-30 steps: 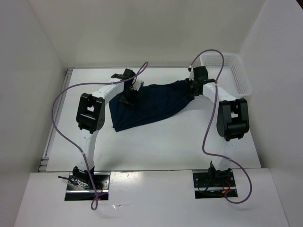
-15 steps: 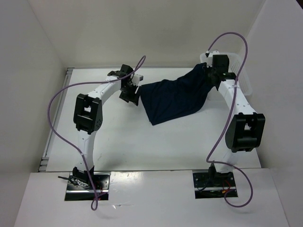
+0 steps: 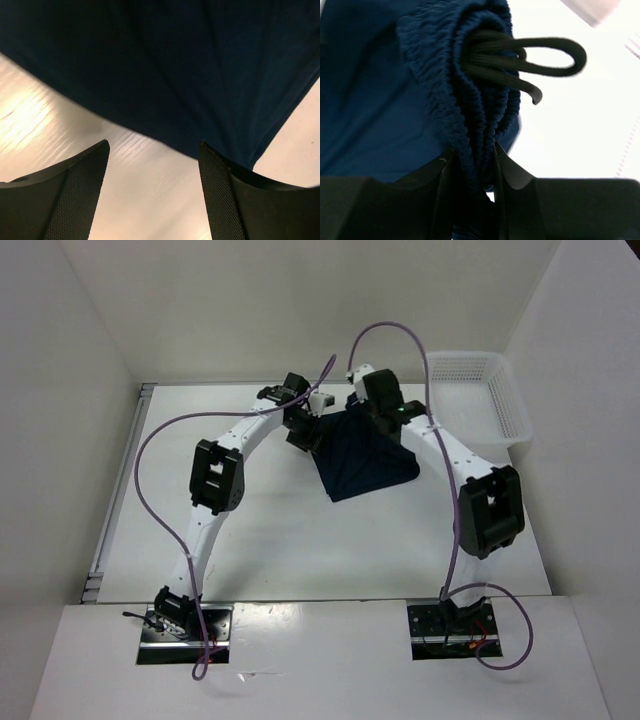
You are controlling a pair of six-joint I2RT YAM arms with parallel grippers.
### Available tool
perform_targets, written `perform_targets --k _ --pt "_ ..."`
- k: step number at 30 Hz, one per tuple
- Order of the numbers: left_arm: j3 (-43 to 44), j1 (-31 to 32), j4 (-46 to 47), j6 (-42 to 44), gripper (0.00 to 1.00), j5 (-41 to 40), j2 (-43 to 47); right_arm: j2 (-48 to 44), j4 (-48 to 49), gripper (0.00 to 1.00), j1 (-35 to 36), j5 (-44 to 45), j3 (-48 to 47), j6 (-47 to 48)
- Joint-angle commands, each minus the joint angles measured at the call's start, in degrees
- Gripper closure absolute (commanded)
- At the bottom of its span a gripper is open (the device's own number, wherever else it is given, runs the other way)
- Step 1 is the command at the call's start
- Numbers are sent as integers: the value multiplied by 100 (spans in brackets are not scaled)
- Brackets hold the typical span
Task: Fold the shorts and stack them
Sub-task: Fold the shorts
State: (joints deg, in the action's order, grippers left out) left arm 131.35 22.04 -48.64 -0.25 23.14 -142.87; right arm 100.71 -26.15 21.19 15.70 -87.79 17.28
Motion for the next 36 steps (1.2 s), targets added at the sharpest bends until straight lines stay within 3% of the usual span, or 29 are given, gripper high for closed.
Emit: perform_targets --k 1,7,8,12,14,15,18,21,22,26,31,34,36 --pt "382 89 -251 25 22 26 -399 247 409 100 393 310 -327 100" --pt "462 90 -304 25 54 -300 -593 467 471 100 903 390 -178 48" --pt "514 90 -304 25 54 -301 -593 528 471 100 957 390 -177 48" --pt "567 37 -304 25 54 -362 -655 862 523 100 1282 390 -317 -171" --pt "567 -15 -304 25 49 -476 -655 1003 523 99 1439 390 -387 -295" --pt "567 -16 -304 25 47 -529 -655 1117 523 92 1493 390 -440 -295" --pt "620 -244 -356 25 44 -731 -602 1179 523 86 1686 311 -441 -365" --pt "567 -585 -356 25 37 -941 -461 1179 523 66 1739 30 -493 -505" --pt "567 -674 -356 25 35 -942 -322 1119 445 58 1739 -467 -494 -558" --pt "567 -965 -356 25 29 -1066 -171 846 391 44 1739 -1911 -494 -480" --pt "690 -1035 -417 25 26 -1049 -118 390 392 35 1739 -3202 -546 -393" --pt "813 -974 -523 25 25 -707 -5 82 461 35 1739 -3162 -363 -330" --pt "813 -878 -523 25 24 -556 83 -200 706 36 1739 -2242 155 -278"
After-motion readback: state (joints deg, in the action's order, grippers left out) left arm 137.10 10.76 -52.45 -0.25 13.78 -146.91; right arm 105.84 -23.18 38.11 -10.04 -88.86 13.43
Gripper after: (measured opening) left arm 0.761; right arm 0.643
